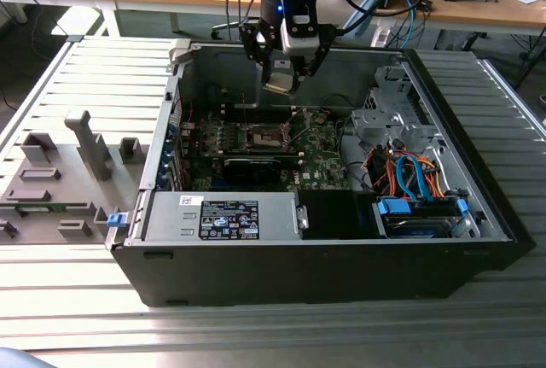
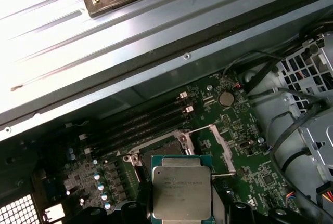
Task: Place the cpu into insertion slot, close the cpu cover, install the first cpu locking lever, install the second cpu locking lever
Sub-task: 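Place the cpu into insertion slot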
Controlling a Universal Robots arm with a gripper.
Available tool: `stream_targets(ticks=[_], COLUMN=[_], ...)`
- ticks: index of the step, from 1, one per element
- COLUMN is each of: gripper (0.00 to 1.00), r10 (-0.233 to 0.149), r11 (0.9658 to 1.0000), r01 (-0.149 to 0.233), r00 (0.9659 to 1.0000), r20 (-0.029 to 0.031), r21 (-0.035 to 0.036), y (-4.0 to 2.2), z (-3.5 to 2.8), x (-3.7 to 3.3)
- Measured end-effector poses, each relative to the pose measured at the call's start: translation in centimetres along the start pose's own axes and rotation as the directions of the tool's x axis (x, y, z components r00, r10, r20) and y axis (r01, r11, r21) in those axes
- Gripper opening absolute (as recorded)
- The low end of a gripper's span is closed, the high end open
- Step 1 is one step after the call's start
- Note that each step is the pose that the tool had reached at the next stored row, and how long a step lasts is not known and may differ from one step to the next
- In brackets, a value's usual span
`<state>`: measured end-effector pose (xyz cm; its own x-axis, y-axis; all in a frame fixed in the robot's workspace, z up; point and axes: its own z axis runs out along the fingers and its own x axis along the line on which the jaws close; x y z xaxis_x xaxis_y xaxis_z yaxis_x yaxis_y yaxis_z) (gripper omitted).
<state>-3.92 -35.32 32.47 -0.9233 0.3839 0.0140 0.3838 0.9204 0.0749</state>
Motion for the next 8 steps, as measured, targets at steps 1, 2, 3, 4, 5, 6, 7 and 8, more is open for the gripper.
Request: stream_targets(ticks=[1,2,3,4,5,6,7,8], gripper=[0.54,0.54,0.54,0.54,0.54,0.54,0.54,0.54], r10=[0.001,0.002,0.003,0.005,0.006,0.006,0.007,0.008], r11=[1.0,1.0,1.0,1.0,1.0,1.0,1.0,1.0], r01=[-0.001,-0.002,-0.003,-0.005,-0.006,-0.006,-0.007,-0.008], r00=[1.0,1.0,1.0,1.0,1.0,1.0,1.0,1.0], r20=[0.0001,0.0002,0.0004,0.0005,0.0007,0.0008,0.0009,0.001], r21=[0.0001,0.0002,0.0004,0.0006,0.0007,0.0007,0.0009,0.0009], y=[0.0,0.0,0.0,0.0,0.0,0.0,0.0,0.0], z=[0.0,0.0,0.0,0.0,0.01,0.01,0.01,0.01], x=[0.0,0.0,0.0,0.0,0.0,0.0,0.0,0.0])
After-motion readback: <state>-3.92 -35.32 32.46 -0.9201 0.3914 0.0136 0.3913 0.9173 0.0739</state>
